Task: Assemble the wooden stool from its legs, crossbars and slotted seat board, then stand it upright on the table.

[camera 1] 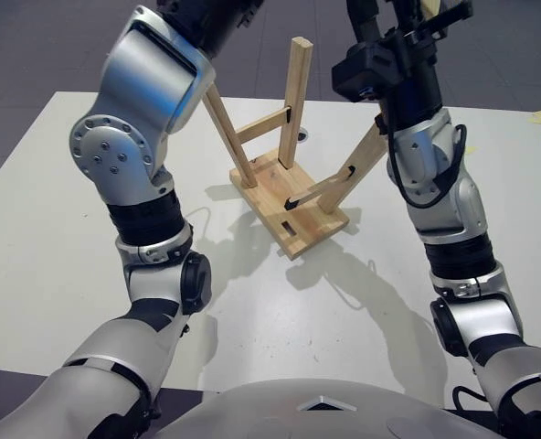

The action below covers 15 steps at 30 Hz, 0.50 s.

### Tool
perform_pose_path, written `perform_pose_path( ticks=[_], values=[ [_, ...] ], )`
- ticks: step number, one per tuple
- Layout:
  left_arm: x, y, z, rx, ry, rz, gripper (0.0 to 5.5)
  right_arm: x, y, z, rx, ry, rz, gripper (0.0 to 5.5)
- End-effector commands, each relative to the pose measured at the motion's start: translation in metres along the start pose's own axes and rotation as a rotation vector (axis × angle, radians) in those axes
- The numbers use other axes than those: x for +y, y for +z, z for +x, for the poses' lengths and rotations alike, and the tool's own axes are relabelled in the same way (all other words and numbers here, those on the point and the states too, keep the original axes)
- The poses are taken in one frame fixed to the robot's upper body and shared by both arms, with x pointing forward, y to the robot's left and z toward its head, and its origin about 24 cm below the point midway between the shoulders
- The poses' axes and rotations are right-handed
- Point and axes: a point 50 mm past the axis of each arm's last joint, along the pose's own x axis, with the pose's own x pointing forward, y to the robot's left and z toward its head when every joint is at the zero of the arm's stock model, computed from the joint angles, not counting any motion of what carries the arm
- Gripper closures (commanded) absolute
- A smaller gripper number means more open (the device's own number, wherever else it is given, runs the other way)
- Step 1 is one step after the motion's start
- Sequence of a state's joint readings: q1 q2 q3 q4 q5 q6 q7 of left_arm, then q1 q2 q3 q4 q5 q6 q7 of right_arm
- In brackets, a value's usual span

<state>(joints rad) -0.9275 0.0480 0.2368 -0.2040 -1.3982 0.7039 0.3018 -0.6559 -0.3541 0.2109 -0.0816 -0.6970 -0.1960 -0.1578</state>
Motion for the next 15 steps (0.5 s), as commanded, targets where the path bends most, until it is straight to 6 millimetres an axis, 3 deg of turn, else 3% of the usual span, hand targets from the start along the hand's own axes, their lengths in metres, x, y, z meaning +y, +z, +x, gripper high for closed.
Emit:
perform_pose_path(
  ticks=[1,15],
  values=[
    [0.003,-0.002,-0.003,-0.024,0.035,0.021,1.58,0.001,0.004,0.002,0.009,-0.016,-0.022,4.53],
    [0.0,-0.007,-0.005,-0.032,0.019,0.084,3.75,0.025,0.021,-0.014,-0.013,0.073,0.01,4.53]
  ],
)
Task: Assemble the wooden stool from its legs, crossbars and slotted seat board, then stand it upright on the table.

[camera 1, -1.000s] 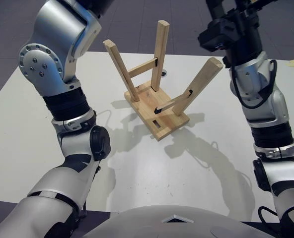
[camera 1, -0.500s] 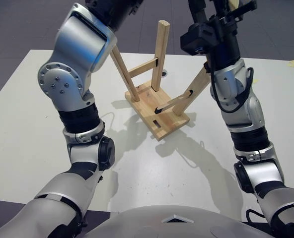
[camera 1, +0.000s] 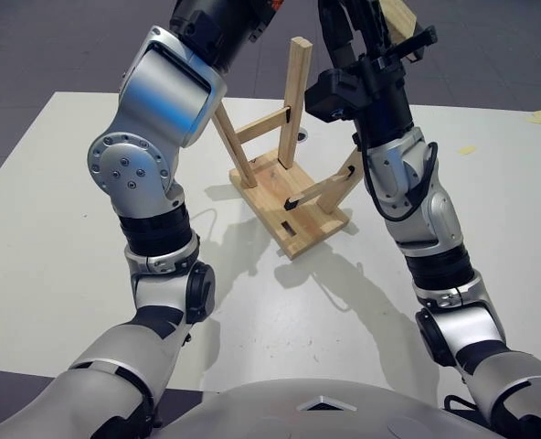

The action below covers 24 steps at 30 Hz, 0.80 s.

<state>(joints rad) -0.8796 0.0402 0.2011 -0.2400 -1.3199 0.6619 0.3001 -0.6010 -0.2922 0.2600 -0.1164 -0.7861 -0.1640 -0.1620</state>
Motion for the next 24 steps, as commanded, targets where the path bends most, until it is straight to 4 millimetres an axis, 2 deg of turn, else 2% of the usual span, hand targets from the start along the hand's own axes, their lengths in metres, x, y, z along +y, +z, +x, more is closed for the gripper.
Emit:
perform_pose_path(
  ticks=[1,7,8,11,17,21,24],
  values=[
    [-0.006,-0.001,-0.001,-0.002,-0.033,0.045,3.91,0.007,0.007,-0.007,-0.017,0.044,0.016,4.53],
    [-0.006,0.001,0.0,-0.013,-0.023,0.078,4.15,0.013,0.013,-0.009,-0.049,0.087,0.024,4.53],
    [-0.006,0.0,0.0,-0.013,-0.023,0.08,4.17,0.015,0.015,-0.01,-0.06,0.1,0.033,4.17],
    [-0.005,0.0,0.001,-0.014,-0.02,0.086,4.44,0.022,0.018,-0.014,-0.079,0.147,0.068,3.72],
    [-0.005,0.007,0.002,-0.041,-0.016,0.139,4.45,0.026,0.011,-0.026,-0.053,0.206,0.142,2.7],
    [0.002,0.032,0.001,-0.117,0.028,0.234,4.45,0.013,0.006,-0.029,-0.026,0.151,0.202,2.16],
    [0.012,0.075,-0.006,-0.237,0.091,0.361,4.45,-0.015,-0.007,-0.026,0.01,0.027,0.299,1.59]
  ],
)
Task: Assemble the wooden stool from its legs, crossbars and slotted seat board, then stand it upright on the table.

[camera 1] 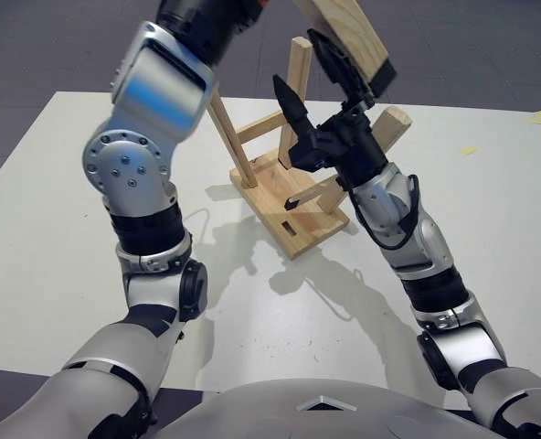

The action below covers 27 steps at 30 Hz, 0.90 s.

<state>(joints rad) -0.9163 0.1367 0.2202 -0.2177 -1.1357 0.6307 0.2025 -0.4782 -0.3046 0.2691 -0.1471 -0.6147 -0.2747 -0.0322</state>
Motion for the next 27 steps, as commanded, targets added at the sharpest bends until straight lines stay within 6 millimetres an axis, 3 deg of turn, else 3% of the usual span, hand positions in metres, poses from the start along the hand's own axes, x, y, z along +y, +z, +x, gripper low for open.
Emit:
perform_pose_path(
  ticks=[1,4,7,9,11,13,17,19,22,27],
  values=[
    [0.02,0.06,-0.004,-0.177,0.082,0.193,4.45,-0.045,-0.012,-0.005,0.044,-0.179,0.131,1.48],
    [0.031,0.088,-0.015,-0.222,0.136,0.42,4.45,-0.092,-0.042,-0.011,0.2,-0.335,0.168,0.99],
    [0.033,0.09,-0.025,-0.189,0.118,0.517,4.45,-0.139,-0.07,-0.022,0.344,-0.446,0.101,0.46],
    [0.028,0.089,-0.031,-0.179,0.045,0.516,4.45,-0.154,-0.093,-0.033,0.471,-0.451,0.043,0.13],
    [0.022,0.092,-0.034,-0.19,-0.035,0.495,4.45,-0.148,-0.107,-0.043,0.569,-0.396,0.061,0.1],
    [0.019,0.098,-0.037,-0.206,-0.085,0.475,4.45,-0.124,-0.107,-0.045,0.601,-0.283,0.154,0.1],
    [-0.006,0.11,-0.044,-0.227,-0.285,0.426,4.45,-0.055,-0.08,-0.051,0.587,0.095,0.472,0.1],
    [-0.015,0.108,-0.047,-0.2,-0.354,0.428,4.45,-0.034,-0.061,-0.057,0.546,0.279,0.601,0.1],
    [-0.015,0.104,-0.047,-0.159,-0.36,0.443,4.45,-0.031,-0.043,-0.058,0.498,0.388,0.707,0.1],
    [0.0,0.101,-0.048,-0.157,-0.275,0.436,4.45,-0.062,-0.051,-0.048,0.477,0.212,0.727,0.1]
  ],
)
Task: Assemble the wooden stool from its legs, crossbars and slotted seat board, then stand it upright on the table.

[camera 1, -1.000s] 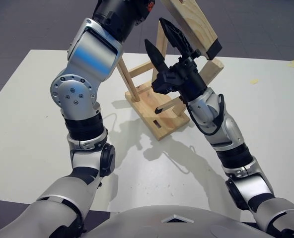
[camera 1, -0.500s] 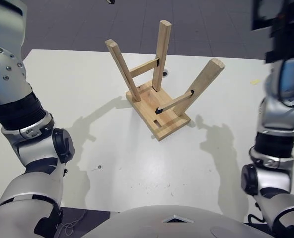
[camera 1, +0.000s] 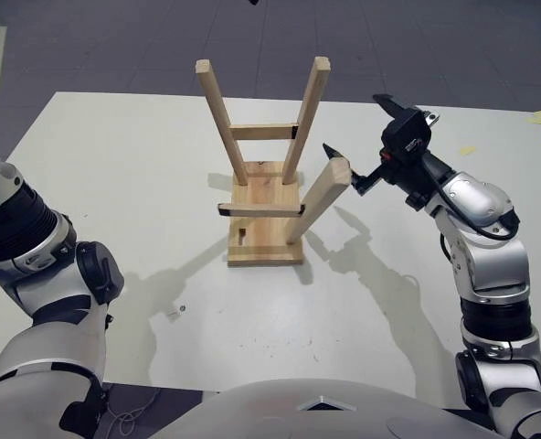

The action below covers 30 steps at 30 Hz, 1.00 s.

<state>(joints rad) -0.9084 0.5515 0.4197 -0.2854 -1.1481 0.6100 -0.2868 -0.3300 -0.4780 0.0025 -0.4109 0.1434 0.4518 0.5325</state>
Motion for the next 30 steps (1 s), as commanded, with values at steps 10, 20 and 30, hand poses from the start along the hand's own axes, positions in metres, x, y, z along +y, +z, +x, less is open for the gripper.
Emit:
perform_pose_path(
  ticks=[10,20,30],
  values=[
    [0.028,-0.01,-0.011,0.013,0.159,-0.042,4.45,0.008,0.056,-0.033,-0.42,0.405,0.684,0.1],
    [0.025,-0.018,-0.009,0.032,0.14,-0.055,4.45,0.04,0.035,-0.019,-0.2,0.617,0.546,0.1],
    [0.024,-0.027,-0.01,0.061,0.141,-0.063,4.45,0.049,0.023,-0.021,-0.147,0.775,0.525,1.54]
  ],
)
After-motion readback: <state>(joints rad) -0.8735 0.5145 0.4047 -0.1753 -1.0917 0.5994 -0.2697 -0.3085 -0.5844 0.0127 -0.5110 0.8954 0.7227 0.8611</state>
